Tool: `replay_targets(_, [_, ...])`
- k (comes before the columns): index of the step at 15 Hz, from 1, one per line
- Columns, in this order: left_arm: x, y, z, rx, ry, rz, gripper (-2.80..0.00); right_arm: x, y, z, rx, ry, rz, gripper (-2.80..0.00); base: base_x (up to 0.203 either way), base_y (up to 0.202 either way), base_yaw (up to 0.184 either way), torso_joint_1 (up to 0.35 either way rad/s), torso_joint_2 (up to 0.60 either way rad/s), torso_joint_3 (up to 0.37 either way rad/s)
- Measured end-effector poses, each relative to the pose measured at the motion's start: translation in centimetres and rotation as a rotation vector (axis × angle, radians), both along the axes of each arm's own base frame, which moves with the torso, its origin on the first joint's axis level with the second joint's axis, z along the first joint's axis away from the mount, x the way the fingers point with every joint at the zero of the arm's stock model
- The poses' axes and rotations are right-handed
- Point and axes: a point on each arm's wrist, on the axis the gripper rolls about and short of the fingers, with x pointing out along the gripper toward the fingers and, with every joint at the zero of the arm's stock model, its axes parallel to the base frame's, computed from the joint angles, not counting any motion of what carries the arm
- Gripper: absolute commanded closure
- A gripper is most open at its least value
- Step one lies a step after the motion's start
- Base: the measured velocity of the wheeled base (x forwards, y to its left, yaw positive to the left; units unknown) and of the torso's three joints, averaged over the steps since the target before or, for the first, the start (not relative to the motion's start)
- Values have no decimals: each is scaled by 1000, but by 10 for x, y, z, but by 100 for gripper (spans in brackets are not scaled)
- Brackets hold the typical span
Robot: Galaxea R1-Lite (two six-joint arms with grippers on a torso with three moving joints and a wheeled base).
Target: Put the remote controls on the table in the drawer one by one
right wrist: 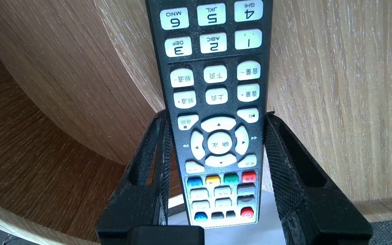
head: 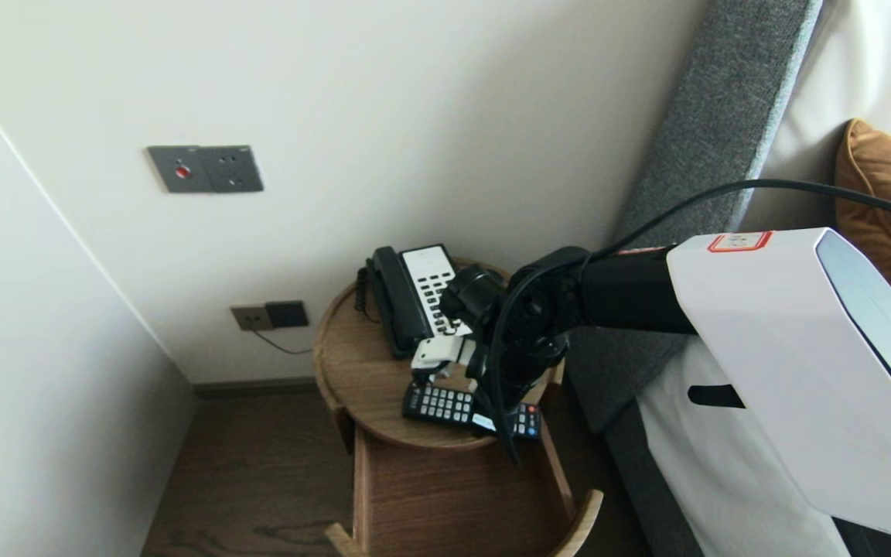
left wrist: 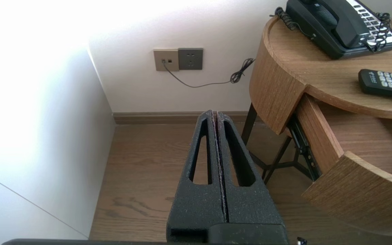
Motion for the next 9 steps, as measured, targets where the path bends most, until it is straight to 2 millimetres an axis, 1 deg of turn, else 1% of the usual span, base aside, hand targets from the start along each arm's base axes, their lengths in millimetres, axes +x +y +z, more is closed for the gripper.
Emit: replay_targets(9, [0,0,0,0,0,0,0,0,0,1,0,-1,-2,0,0,0,0,0,0,0])
